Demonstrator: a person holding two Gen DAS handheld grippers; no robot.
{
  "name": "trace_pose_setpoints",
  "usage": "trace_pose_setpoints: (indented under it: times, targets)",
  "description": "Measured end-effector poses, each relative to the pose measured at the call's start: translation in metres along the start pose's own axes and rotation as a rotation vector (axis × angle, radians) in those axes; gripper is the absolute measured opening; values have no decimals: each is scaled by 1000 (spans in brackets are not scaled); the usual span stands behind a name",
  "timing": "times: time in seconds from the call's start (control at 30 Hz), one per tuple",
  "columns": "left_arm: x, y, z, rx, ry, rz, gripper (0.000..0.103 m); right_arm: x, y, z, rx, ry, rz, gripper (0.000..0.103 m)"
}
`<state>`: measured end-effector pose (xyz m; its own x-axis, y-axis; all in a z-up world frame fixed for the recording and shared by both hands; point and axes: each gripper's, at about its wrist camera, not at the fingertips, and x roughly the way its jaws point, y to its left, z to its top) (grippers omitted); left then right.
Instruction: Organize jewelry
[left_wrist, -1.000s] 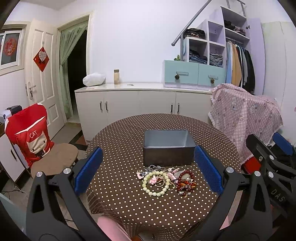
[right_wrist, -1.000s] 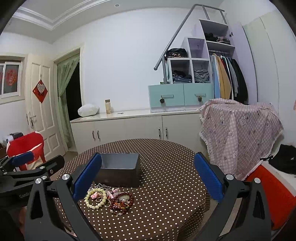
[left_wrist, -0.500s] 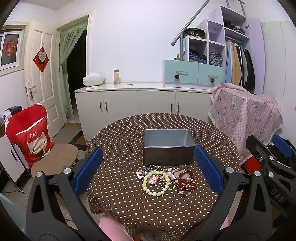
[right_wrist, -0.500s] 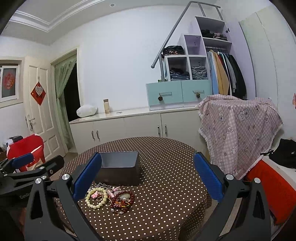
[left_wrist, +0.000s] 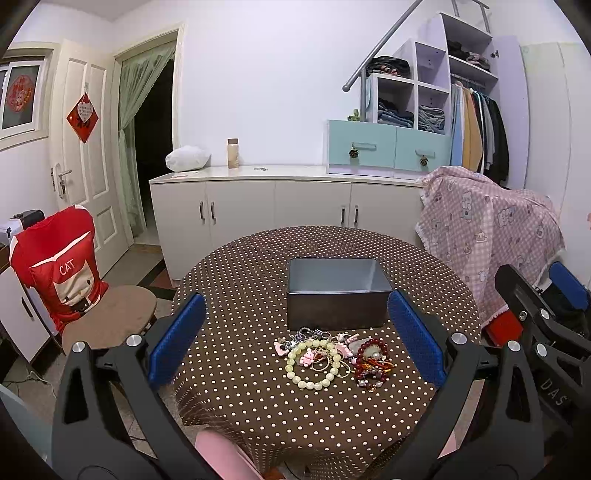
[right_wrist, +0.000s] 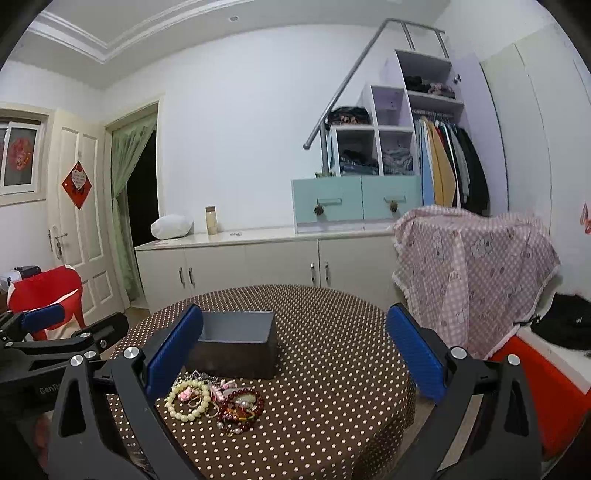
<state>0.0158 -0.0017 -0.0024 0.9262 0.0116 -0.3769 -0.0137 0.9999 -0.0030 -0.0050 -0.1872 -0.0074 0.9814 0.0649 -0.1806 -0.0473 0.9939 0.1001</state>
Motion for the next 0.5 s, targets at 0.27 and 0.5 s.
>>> trace_pose_setpoints:
  times: [0.27,0.5]
  targets:
    - [5,8,-3,-6,10,-19,97,7,2,-1,3,15,41,96]
    - [24,19,-13,-28,77,-35,97,18,3,-12,-26,24,33,96]
